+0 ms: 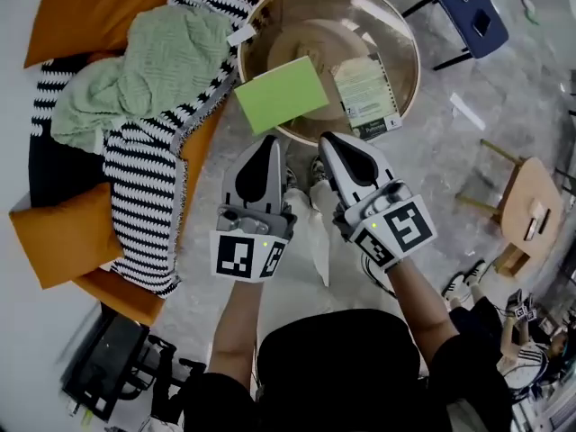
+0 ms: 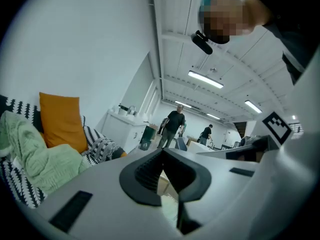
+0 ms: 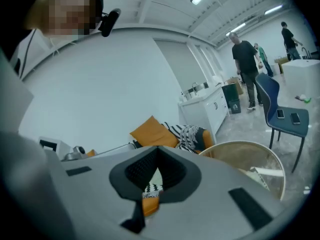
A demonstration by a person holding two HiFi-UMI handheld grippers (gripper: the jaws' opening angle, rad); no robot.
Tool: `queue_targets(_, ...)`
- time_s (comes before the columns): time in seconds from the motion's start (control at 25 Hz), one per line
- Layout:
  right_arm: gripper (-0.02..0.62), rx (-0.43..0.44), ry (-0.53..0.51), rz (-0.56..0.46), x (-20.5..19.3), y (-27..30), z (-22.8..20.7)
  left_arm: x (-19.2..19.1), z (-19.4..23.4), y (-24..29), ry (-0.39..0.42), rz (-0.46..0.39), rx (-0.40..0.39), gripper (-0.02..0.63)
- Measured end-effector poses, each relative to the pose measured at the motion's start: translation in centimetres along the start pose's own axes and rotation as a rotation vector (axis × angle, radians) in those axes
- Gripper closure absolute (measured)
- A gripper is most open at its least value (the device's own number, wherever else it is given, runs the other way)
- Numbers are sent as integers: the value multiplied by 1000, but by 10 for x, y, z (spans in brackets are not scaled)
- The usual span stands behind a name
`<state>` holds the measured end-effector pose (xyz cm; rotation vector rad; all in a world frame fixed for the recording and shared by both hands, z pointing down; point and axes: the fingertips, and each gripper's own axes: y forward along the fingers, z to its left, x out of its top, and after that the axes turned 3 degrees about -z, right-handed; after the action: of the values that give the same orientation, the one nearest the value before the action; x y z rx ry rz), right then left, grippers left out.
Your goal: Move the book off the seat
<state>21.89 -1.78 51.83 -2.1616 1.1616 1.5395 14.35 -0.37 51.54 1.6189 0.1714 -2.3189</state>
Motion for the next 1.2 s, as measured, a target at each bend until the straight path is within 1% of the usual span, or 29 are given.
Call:
queue_targets(0.24, 583, 34, -24, -89, 60, -23, 44, 67, -51, -13, 41, -72, -78, 597)
queue_targets(0.32, 583, 39, -50, -118, 79, -32, 56, 88, -64, -18, 66, -92, -93, 597)
queue_targets(0.48, 583, 37, -91, -190, 122, -45, 70, 131, -76, -21, 112, -137, -91, 597)
queue_targets(0.72, 583, 32, -109, -261, 173, -67, 89, 188, -93, -32, 135, -203, -86, 597)
queue_targets(0.92, 583, 55, -141, -281, 203, -79, 103, 219, -111, -38, 150, -219, -78, 597)
queue_targets(1.08, 583, 62, -137, -274, 215, -86, 111, 226, -122, -47, 176, -191, -78, 597)
queue_targets(1.2, 583, 84, -144, -276, 225, -86, 119, 231, -126, -51, 184, -179, -74, 597)
